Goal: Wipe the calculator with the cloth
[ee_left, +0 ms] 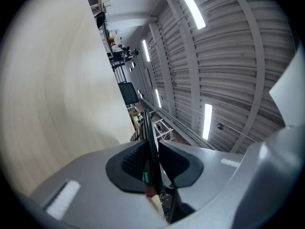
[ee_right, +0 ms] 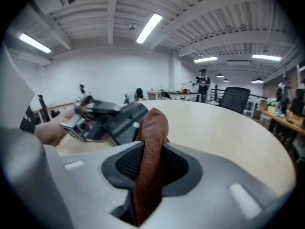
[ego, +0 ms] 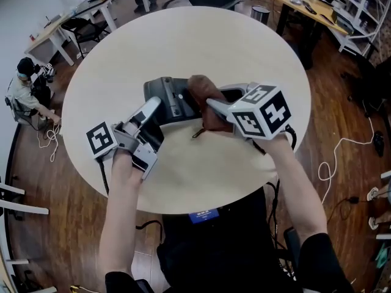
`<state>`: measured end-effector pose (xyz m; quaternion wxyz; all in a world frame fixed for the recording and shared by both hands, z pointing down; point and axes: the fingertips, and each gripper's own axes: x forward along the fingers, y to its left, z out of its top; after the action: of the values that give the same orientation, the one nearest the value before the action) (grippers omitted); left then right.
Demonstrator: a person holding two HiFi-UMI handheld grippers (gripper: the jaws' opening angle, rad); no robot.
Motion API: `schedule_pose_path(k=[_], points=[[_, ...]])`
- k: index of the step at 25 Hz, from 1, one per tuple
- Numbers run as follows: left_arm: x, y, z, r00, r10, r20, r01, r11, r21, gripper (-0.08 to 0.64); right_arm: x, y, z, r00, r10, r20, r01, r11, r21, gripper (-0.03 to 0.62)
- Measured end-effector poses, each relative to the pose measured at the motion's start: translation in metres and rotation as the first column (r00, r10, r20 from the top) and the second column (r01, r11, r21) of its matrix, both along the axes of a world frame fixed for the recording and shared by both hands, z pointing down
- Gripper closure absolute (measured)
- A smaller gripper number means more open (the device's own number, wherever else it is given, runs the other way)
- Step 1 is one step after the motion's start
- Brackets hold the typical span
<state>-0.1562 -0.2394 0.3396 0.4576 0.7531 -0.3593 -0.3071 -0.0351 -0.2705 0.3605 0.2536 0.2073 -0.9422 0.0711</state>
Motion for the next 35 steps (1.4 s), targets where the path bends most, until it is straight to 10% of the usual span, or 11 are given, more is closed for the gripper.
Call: schedule_pose_path(k=[5,15,18,21,24,35], points=[[0.0,-0.001,0.001,1.0,-0.004,-0.008,0.004,1.0,-0.003,0.482,-0.029,0.053,-0.004,0.985,-0.173,0.027,0.173,0.985,-0.004,0.492],[0.008,0.002,-0.003,0.999,0.037,0.019,-0.037,0.999,0.019,0.477,0.017,-0.017,0.018,0.964,0.087,-0.25,-0.042,0.983,0.181,0.493],[0.008,0.003,-0.006,0.999,0.046,0.013,-0.046,0.999,0.019,0.472,-0.017,0.002,-0.029,0.995,-0.065,-0.074,0.077,0.98,0.184,0.492],[0.009,0.005,-0.007,0.999,0.05,0.004,-0.05,0.999,0.013,0.472,-0.058,0.043,-0.068,0.955,-0.278,0.103,0.262,0.954,0.144,0.492],[0.011,0.007,-0.006,0.999,0.054,0.006,-0.054,0.998,0.013,0.474,-0.081,0.061,-0.066,0.93,-0.364,0.051,0.351,0.921,0.17,0.492],[0.026,0.014,-0.004,0.989,0.15,0.01,-0.15,0.989,-0.004,0.48,-0.061,-0.021,-0.044,0.99,-0.129,-0.057,0.138,0.97,0.201,0.494]])
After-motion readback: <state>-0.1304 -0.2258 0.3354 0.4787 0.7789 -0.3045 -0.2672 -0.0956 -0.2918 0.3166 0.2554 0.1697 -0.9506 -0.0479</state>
